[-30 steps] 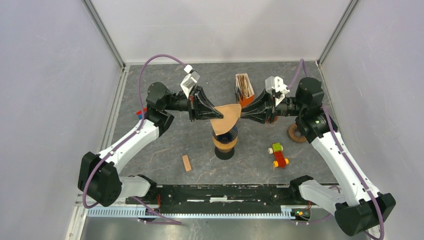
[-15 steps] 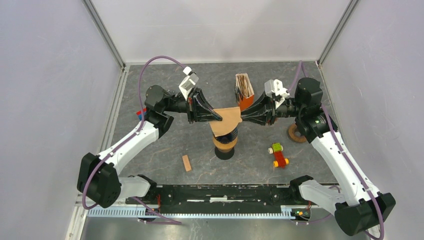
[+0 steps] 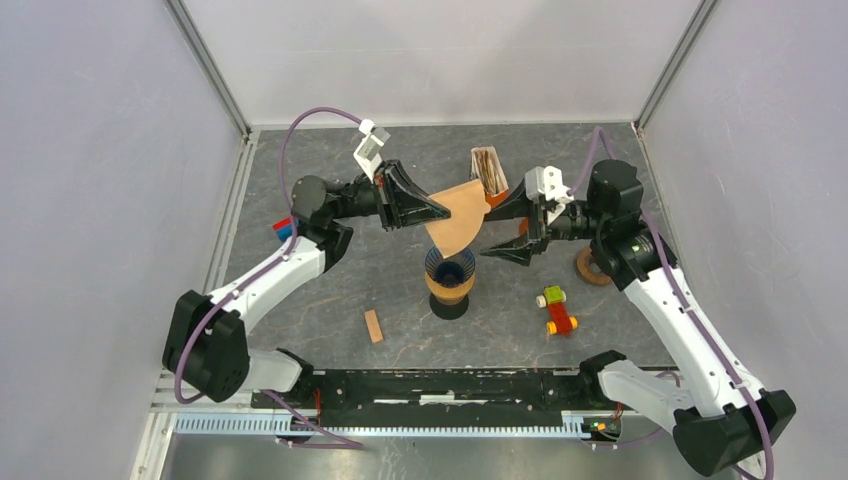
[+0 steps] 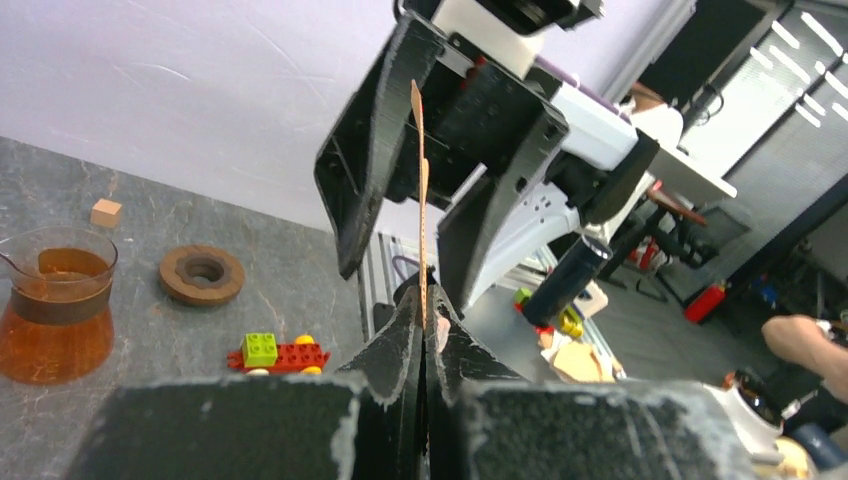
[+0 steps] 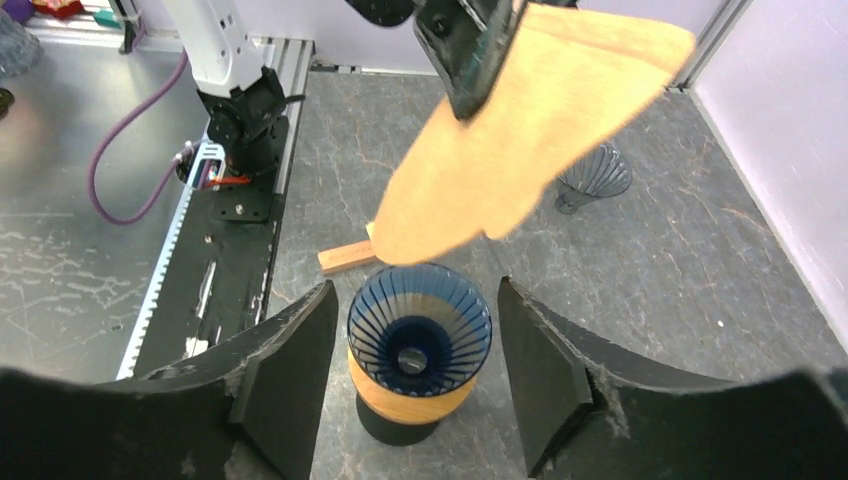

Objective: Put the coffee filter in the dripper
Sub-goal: Pick up the coffee filter from the coffee filter holder.

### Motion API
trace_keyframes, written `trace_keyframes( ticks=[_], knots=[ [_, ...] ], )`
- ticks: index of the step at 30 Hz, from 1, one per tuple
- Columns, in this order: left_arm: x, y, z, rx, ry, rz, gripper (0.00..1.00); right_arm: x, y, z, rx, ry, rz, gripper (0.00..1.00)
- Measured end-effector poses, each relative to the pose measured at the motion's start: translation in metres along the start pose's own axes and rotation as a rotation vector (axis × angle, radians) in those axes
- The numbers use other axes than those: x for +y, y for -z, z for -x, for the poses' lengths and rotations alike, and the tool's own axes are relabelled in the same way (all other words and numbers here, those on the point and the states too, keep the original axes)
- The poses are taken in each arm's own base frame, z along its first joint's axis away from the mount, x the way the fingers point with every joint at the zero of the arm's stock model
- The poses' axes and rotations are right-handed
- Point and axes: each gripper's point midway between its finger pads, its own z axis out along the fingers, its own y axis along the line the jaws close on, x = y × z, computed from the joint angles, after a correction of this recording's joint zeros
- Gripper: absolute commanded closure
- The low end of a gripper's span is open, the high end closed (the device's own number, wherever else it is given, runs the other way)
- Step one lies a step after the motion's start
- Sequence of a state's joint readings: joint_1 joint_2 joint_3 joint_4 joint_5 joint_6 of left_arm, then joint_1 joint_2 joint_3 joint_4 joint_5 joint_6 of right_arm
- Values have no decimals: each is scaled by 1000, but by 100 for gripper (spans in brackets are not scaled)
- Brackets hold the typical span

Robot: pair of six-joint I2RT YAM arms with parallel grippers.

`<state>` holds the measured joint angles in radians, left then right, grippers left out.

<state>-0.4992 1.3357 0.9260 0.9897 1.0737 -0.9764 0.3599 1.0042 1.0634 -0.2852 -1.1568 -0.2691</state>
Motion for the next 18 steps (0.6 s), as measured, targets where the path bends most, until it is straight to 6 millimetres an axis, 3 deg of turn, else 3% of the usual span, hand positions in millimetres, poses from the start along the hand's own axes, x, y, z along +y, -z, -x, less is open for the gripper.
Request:
trace_keyframes(
  ticks=[4,7,12,18],
  knots=[
    [10,-4,8,-60,24,22,98,-3,-11,5,-17,-19,1,28],
    [16,-8,13,-105,26,37,98,-8,-22,5,-30,-58,13,33],
    [25,-9,24,-193,0,58,98,-20,-36,-2,-39,-139,-2,51],
    [28,-5,25,-244,-22,69,94,-29,-40,-3,-57,-183,-38,91]
  ],
)
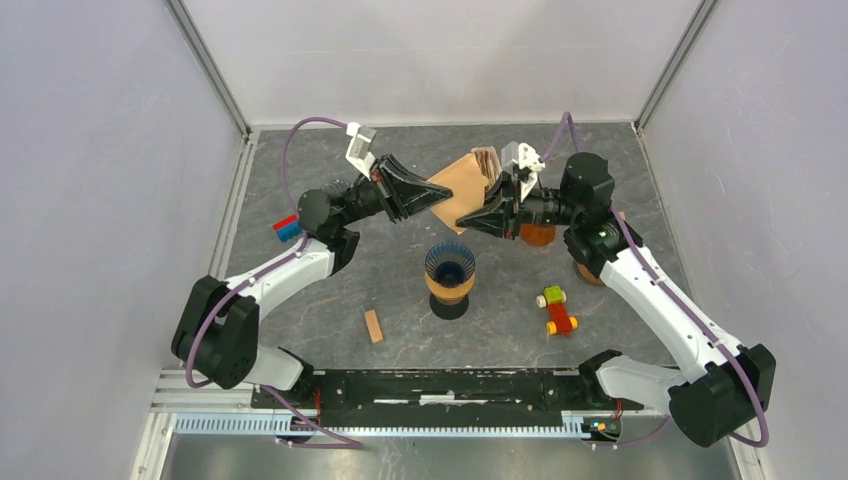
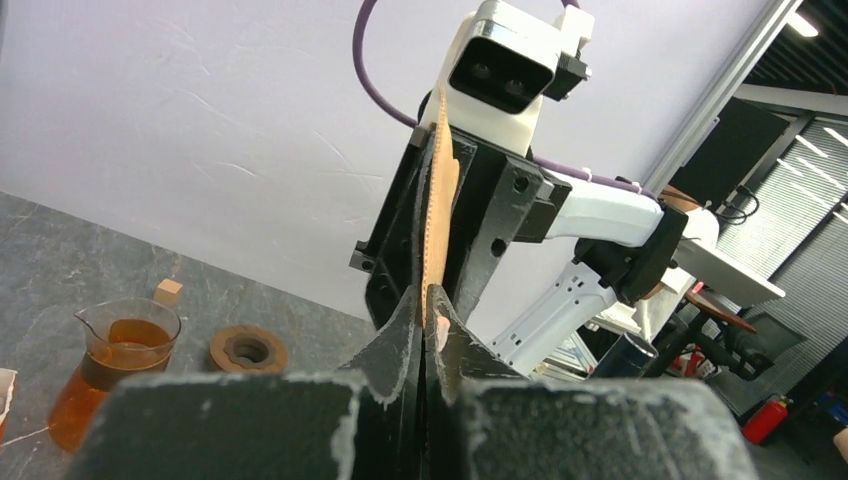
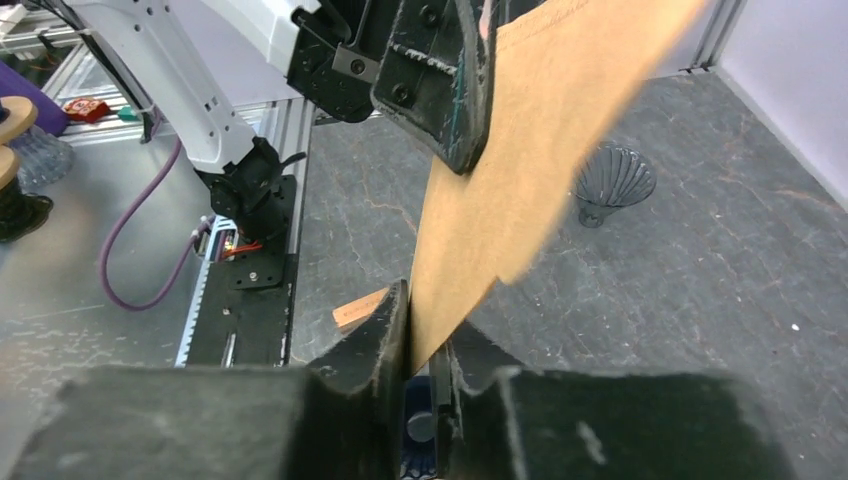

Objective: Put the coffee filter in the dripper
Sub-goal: Pick up the coffee filter from the coffee filter holder.

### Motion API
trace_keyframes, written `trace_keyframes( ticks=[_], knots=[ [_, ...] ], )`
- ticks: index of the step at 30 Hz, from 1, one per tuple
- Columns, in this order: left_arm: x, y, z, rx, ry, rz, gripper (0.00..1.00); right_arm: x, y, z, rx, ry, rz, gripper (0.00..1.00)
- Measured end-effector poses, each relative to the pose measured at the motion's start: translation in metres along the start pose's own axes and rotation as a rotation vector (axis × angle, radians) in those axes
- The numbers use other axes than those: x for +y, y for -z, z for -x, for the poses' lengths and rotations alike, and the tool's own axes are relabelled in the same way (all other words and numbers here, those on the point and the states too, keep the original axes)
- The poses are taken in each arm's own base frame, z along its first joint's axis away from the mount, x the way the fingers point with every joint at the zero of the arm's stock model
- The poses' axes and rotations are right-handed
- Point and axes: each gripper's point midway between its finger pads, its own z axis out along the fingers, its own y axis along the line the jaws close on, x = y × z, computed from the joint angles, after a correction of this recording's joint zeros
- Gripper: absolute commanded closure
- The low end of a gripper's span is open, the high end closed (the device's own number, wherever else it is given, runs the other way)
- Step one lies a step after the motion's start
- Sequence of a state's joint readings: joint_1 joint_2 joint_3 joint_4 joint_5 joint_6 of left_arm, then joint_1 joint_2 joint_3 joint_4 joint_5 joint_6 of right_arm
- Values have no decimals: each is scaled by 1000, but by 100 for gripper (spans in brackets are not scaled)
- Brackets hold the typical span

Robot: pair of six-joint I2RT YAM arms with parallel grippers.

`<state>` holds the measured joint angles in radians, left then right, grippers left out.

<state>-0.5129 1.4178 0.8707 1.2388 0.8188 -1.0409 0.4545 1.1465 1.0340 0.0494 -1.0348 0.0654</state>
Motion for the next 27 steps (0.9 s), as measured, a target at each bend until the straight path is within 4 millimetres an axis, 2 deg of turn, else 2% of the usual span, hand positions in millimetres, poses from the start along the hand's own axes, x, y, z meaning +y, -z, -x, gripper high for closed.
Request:
trace_keyframes(
  ticks=[2,3,6,7,8,11,14,18,25,27],
  knots=[
    [2,2,-2,-4,1,5,86,-3,0,0,-1,1,-15,100],
    [2,3,-4,-4,2,8,82,-4,0,0,1,-2,-24,100],
    [5,7,-9,1,4,19,56,-10,1,-2,15,1,-61,100],
    [6,9,-9,2,-2,26,44,-14,2,-3,24,9,-83,100],
    [7,11,-9,4,-12,30,38,-16,4,-3,31,16,-100,100],
    [10,15,-4,24,-53,52,21,-25,9,-3,63,48,-165,100],
    [13,9,4,92,-120,60,10,-29,12,-8,108,77,-202,100],
    [17,1,8,230,-218,62,9,-23,12,-25,178,85,-192,100],
    [23,5,-2,441,-356,85,31,-13,10,-39,229,99,-153,100],
    [20,5,-11,486,-370,72,42,-12,9,-41,236,99,-145,100]
  ],
)
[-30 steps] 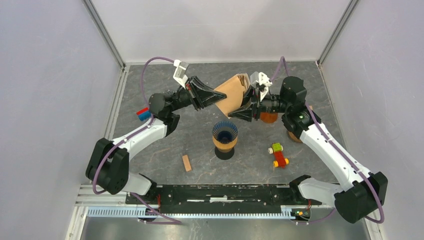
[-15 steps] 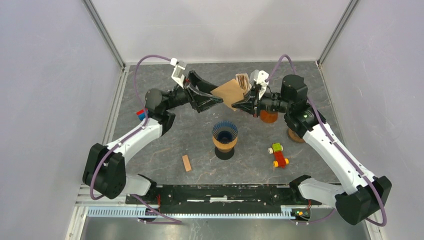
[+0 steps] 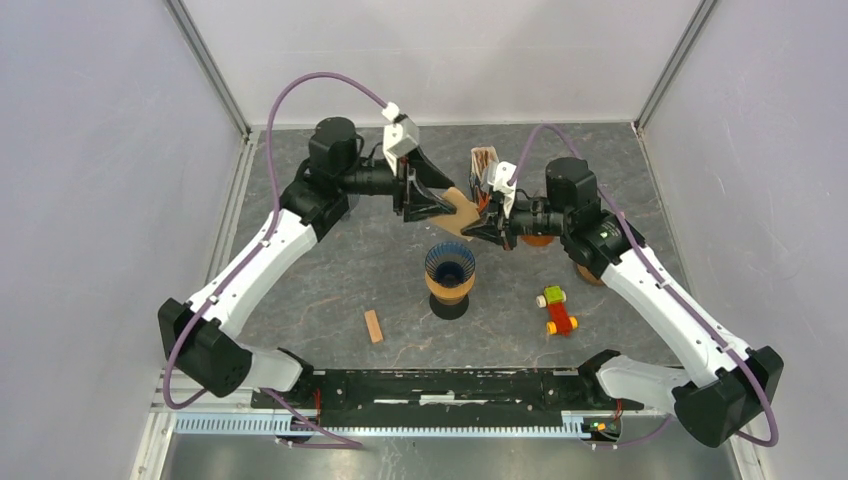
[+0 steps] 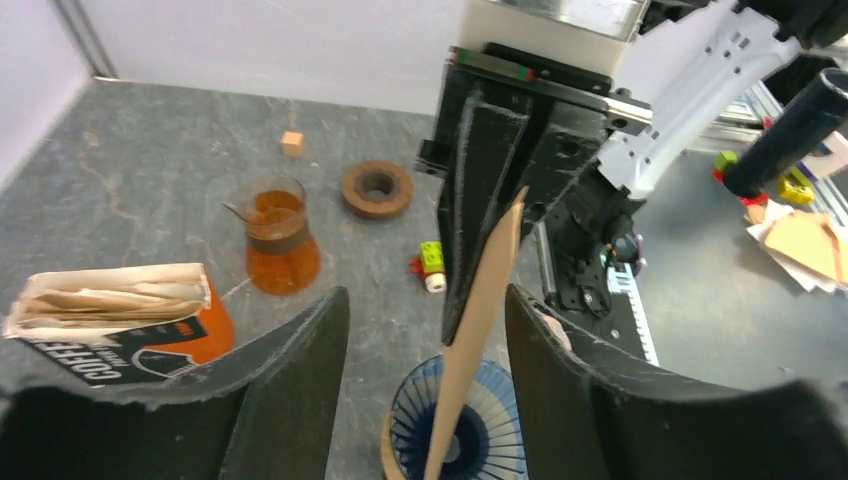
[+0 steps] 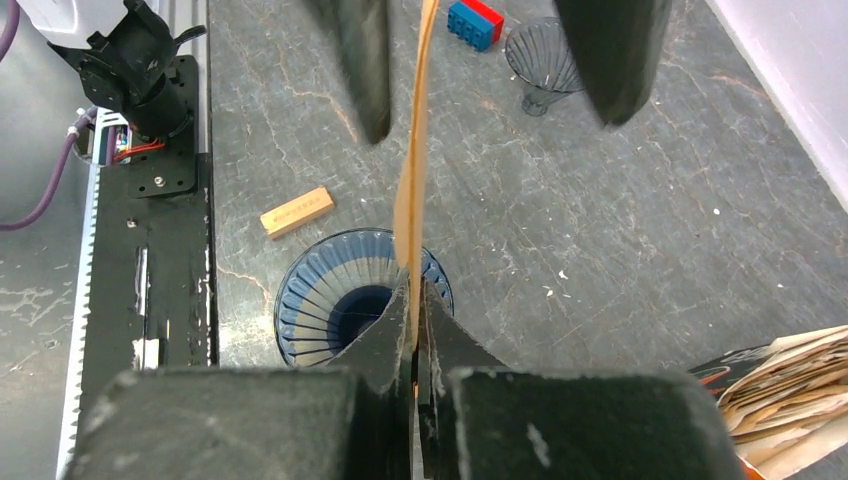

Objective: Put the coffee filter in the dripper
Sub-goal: Pick up the coffee filter from the coffee filter holder.

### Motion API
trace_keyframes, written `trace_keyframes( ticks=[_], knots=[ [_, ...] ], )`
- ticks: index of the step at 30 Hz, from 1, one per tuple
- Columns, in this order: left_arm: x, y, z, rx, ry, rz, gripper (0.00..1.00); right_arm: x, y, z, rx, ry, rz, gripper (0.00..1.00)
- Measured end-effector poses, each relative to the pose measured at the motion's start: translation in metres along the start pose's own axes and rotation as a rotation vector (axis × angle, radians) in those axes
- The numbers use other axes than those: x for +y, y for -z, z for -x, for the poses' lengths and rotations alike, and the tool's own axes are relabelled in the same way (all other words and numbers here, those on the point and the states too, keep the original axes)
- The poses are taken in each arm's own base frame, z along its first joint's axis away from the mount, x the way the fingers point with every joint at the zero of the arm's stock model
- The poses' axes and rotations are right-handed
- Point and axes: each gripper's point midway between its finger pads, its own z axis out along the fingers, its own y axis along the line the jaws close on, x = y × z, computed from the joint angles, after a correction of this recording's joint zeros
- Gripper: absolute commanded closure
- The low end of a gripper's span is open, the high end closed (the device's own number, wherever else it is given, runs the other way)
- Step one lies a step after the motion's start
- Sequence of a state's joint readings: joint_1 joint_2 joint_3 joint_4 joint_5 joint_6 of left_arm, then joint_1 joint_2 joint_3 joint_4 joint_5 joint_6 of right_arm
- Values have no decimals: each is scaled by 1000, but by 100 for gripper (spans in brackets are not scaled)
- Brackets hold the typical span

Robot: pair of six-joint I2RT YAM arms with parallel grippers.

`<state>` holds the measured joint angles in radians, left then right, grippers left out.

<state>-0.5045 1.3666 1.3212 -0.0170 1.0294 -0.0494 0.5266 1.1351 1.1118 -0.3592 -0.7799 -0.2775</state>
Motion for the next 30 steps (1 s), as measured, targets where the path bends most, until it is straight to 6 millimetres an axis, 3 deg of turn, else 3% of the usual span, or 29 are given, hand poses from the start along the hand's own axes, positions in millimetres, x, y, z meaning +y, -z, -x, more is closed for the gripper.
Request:
trace_keyframes(
  ticks=[1,5,6,9,13,15,17,23,26,30],
  knots=[
    [-5,-4,-5,26,-4,-17,47,1,-1,-1,4,-2,5,100],
    [-19,-16,-22,92,0,-76,91,1,-5,-6,16,-14,13,99],
    [-22,-18,-26,105,3,-87,97,1,-5,-7,19,-17,14,97],
    [-28,-17,-33,126,5,-116,98,0,-4,-6,19,-14,3,85],
    [-35,-13,-37,135,-13,-160,98,3,5,-8,21,26,-27,61],
    [-39,-8,-39,139,-29,-186,98,7,14,-5,16,78,-37,42],
    [-46,-2,-40,146,-53,-216,98,13,23,1,6,144,-39,37],
    [-70,18,-44,157,-249,-325,98,37,46,15,-27,300,3,42],
    [-83,24,-57,180,-341,-377,98,42,46,23,-45,310,35,52],
    [-97,31,-71,196,-432,-441,98,42,39,37,-78,279,83,55]
  ],
)
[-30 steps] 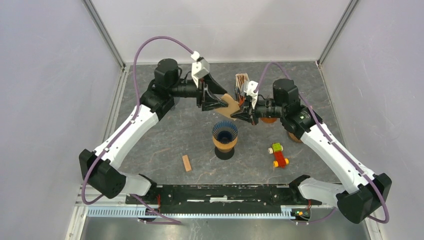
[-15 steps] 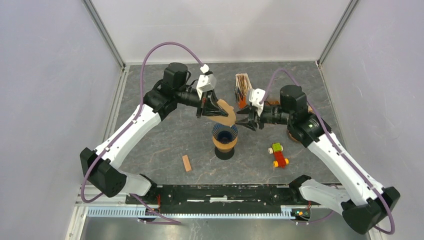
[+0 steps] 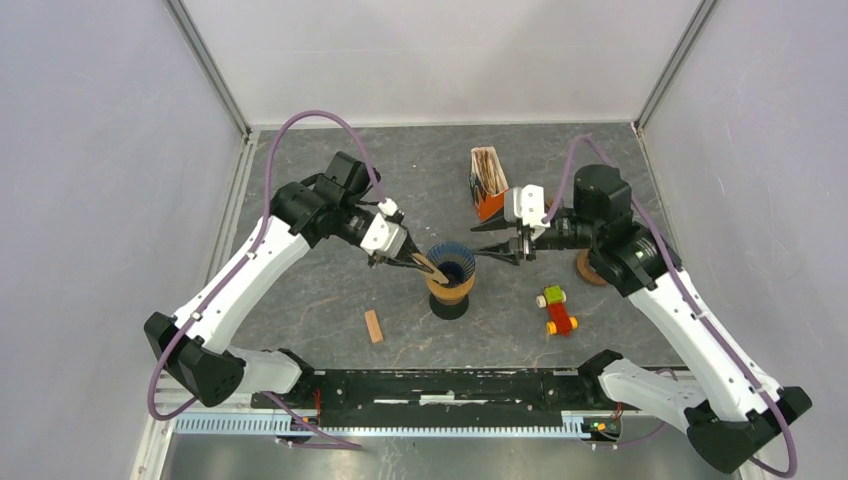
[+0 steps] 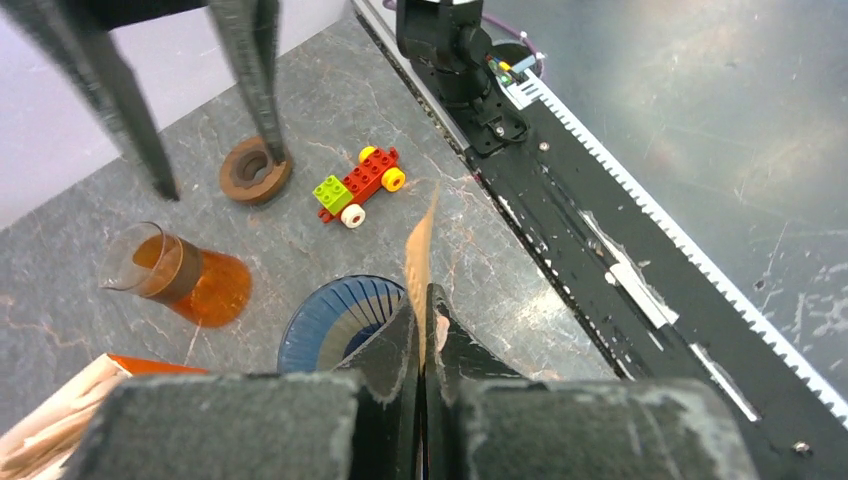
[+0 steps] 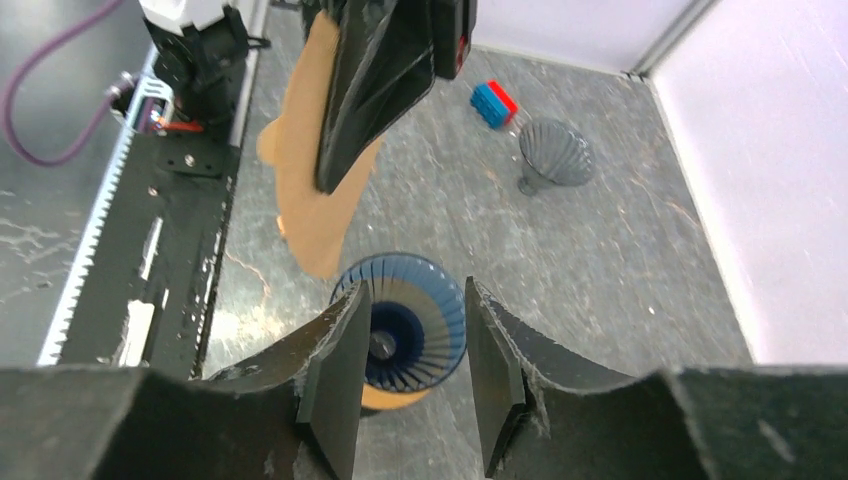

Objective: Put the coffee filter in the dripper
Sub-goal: Pick up the coffee filter from the coffee filter holder.

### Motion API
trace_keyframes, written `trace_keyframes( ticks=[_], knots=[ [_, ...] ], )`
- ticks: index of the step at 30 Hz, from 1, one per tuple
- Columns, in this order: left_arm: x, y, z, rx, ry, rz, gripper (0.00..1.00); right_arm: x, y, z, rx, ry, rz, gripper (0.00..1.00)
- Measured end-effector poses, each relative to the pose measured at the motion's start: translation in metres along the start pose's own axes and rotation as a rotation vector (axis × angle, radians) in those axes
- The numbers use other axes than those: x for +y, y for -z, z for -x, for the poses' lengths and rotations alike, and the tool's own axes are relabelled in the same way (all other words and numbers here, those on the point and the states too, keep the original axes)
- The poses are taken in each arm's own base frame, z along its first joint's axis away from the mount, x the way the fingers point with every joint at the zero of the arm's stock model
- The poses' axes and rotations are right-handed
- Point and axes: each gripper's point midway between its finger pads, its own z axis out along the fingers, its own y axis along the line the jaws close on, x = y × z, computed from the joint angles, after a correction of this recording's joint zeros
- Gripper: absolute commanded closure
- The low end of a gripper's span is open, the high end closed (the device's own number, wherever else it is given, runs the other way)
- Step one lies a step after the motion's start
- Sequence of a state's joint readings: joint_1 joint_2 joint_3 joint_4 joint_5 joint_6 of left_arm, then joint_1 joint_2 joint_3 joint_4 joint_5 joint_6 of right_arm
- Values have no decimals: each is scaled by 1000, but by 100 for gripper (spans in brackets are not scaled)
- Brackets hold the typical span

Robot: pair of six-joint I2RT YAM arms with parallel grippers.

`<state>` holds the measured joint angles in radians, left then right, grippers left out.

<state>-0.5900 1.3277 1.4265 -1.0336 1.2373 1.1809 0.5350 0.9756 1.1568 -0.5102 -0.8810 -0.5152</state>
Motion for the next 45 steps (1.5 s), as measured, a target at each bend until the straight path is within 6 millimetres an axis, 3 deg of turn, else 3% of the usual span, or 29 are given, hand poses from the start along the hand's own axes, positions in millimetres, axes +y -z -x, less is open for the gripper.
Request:
trace_keyframes(
  ticks=[5,15,38,45],
  knots=[
    [-13,2,-1,9,-69,-27,98,-1,-17,12,-59,-69,70,55],
    [-4,2,-3,30,-73,0,94,13,-37,24,-109,-127,164,53],
    [10,1,-11,50,-44,23,95,18,-50,27,-124,-158,196,54],
    [14,0,-12,50,-32,30,95,21,-53,20,-116,-172,204,54]
  ],
)
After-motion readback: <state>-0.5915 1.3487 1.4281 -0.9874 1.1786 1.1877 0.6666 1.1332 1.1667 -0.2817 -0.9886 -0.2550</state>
